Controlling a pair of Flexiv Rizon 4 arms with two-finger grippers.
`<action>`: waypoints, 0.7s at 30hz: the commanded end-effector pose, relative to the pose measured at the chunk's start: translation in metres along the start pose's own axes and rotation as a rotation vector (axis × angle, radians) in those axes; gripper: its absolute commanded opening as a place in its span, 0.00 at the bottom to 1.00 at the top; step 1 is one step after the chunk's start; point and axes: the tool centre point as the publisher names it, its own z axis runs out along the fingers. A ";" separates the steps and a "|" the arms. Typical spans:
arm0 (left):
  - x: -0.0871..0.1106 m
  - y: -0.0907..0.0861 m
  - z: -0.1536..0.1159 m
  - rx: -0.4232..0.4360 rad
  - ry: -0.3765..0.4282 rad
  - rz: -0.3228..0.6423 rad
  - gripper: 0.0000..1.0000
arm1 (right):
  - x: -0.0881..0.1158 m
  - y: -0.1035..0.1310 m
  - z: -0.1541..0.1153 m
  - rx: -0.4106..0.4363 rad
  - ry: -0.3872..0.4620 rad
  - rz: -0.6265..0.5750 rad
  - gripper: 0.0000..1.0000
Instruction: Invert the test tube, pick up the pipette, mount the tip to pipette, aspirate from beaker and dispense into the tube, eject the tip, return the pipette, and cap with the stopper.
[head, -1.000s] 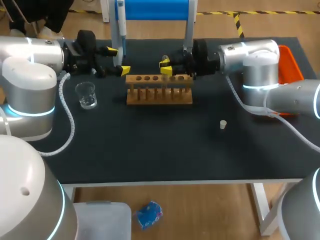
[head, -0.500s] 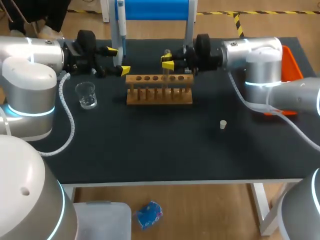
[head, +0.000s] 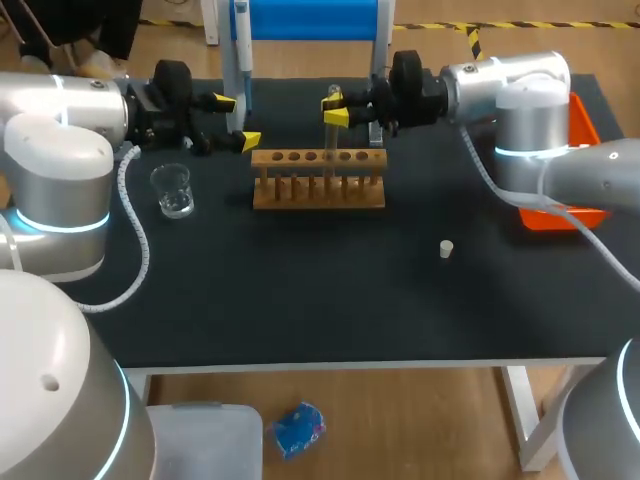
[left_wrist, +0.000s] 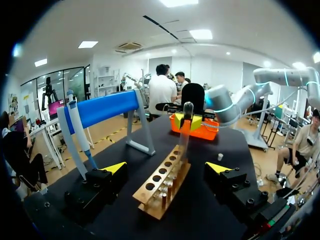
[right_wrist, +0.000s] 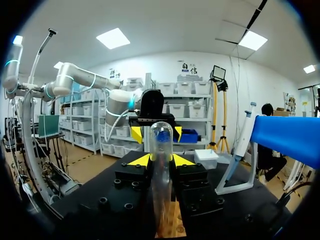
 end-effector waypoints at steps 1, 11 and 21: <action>0.000 0.002 0.001 0.005 -0.002 0.002 1.00 | 0.004 0.009 0.000 0.010 -0.003 0.000 0.00; 0.000 0.002 0.001 0.005 -0.002 0.002 1.00 | 0.007 0.025 0.001 0.010 0.005 -0.015 0.00; 0.000 0.002 0.001 0.005 -0.002 0.002 1.00 | 0.012 0.034 0.000 0.015 -0.002 -0.019 0.00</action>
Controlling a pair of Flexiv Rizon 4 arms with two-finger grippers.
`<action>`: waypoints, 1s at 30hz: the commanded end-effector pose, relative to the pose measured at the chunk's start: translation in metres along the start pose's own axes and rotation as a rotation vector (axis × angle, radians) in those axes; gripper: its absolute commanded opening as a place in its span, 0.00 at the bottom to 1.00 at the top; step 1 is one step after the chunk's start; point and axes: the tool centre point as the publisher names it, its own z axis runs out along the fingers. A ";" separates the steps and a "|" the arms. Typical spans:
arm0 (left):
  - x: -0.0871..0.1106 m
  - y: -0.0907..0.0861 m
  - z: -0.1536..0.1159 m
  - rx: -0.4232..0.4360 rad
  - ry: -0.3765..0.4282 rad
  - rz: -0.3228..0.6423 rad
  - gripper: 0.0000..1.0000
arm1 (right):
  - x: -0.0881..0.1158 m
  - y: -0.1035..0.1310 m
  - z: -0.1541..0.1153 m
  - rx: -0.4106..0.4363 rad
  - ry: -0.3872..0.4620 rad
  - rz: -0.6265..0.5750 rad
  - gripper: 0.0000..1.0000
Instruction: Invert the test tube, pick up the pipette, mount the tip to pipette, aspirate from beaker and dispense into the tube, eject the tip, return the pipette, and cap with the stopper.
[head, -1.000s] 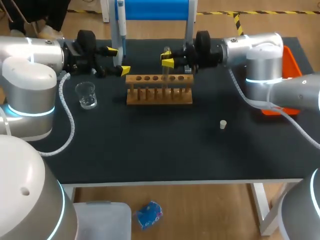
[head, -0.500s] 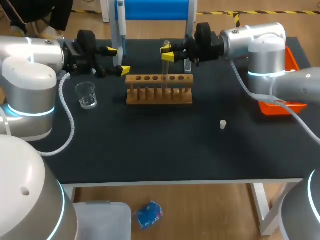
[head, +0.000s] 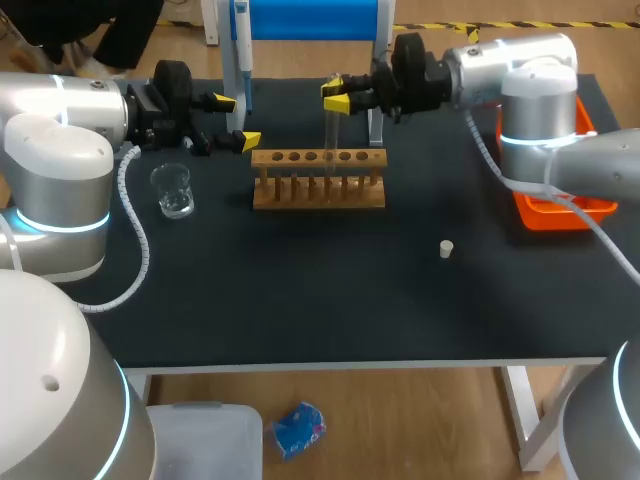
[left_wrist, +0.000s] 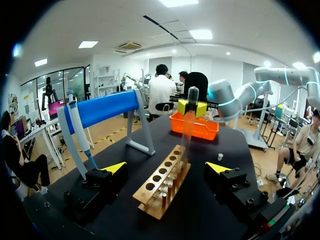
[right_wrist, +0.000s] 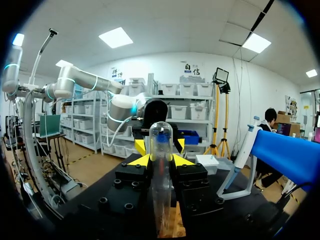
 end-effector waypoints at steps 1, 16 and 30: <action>0.000 0.002 0.001 0.005 -0.002 0.002 1.00 | 0.005 0.003 -0.001 0.007 -0.010 0.000 0.00; 0.000 0.002 0.001 0.005 -0.002 0.002 1.00 | -0.006 0.026 -0.027 -0.262 0.011 0.890 0.00; 0.000 0.002 0.001 0.005 -0.002 0.002 1.00 | 0.003 0.028 -0.031 -0.240 0.020 1.369 0.00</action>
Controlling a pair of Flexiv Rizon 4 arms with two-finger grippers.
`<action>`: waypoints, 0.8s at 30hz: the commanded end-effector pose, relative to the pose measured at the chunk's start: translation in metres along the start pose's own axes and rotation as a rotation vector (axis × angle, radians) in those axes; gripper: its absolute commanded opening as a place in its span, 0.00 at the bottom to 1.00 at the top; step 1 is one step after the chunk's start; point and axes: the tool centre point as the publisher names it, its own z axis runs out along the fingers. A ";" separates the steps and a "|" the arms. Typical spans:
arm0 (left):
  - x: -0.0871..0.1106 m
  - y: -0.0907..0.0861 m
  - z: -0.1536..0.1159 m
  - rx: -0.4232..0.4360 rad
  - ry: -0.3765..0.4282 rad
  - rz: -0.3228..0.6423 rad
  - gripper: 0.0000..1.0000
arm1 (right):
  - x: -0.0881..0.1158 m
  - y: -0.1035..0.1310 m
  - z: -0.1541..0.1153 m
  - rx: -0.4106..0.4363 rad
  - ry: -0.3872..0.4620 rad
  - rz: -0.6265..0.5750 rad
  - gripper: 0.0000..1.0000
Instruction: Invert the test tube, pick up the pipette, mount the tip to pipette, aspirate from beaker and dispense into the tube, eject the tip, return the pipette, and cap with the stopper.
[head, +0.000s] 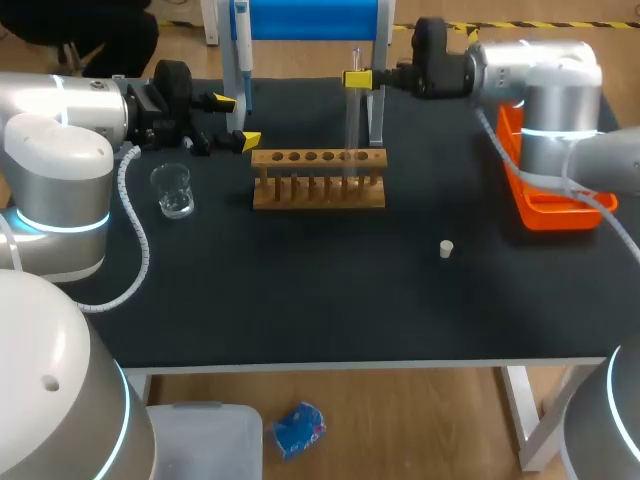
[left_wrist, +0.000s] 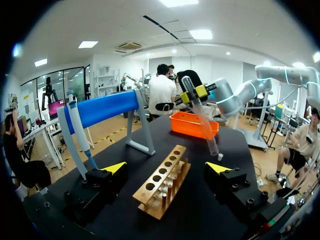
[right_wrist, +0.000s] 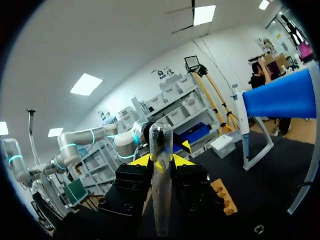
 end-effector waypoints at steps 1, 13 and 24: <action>0.000 0.002 0.001 0.005 -0.002 0.002 1.00 | 0.001 -0.001 0.001 -0.114 0.002 0.762 0.00; 0.000 0.002 0.001 0.005 -0.002 0.002 1.00 | -0.011 -0.024 0.001 -0.028 0.045 1.096 0.00; 0.000 0.002 0.001 0.005 -0.002 0.002 1.00 | -0.035 -0.024 -0.009 0.005 -0.035 1.289 0.00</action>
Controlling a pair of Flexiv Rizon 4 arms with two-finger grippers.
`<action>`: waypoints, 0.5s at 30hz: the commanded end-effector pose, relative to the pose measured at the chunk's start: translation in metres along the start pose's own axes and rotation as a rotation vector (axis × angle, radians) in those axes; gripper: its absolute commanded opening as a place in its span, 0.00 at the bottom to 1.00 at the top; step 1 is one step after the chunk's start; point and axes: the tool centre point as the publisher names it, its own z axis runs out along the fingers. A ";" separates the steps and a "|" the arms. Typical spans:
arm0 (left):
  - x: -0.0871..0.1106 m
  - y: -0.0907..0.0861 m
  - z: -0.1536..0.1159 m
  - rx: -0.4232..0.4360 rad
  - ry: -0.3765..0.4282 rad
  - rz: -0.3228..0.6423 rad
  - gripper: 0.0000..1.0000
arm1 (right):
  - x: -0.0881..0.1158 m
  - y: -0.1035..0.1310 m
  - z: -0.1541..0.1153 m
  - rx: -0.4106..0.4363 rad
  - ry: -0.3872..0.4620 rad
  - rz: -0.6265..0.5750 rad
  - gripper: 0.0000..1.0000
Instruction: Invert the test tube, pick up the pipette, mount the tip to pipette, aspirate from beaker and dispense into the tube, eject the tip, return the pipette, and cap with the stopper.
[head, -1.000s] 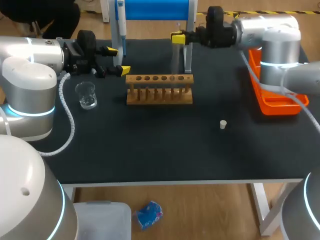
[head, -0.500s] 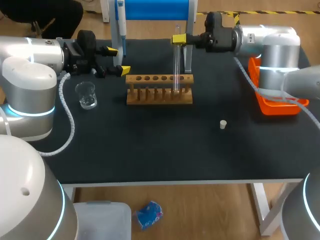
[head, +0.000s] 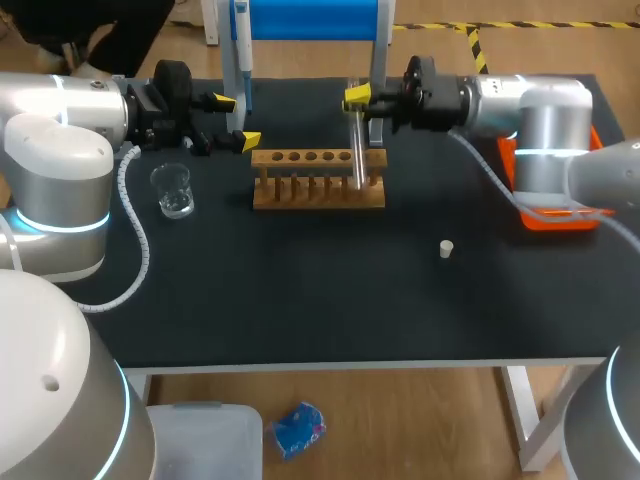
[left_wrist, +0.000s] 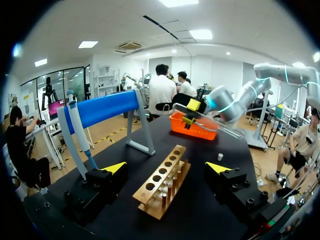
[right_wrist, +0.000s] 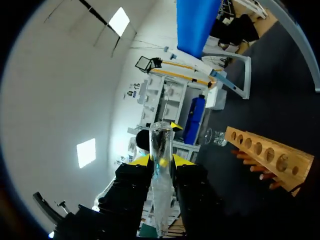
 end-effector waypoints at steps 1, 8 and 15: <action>0.000 0.002 0.001 0.005 -0.002 0.002 1.00 | -0.003 0.013 -0.001 0.044 -0.070 0.508 0.00; 0.000 0.002 0.001 0.005 -0.002 0.002 1.00 | -0.008 0.018 0.002 0.040 -0.100 0.483 0.00; 0.000 0.002 0.001 0.005 -0.002 0.002 1.00 | -0.014 0.019 0.002 0.035 -0.164 0.375 0.00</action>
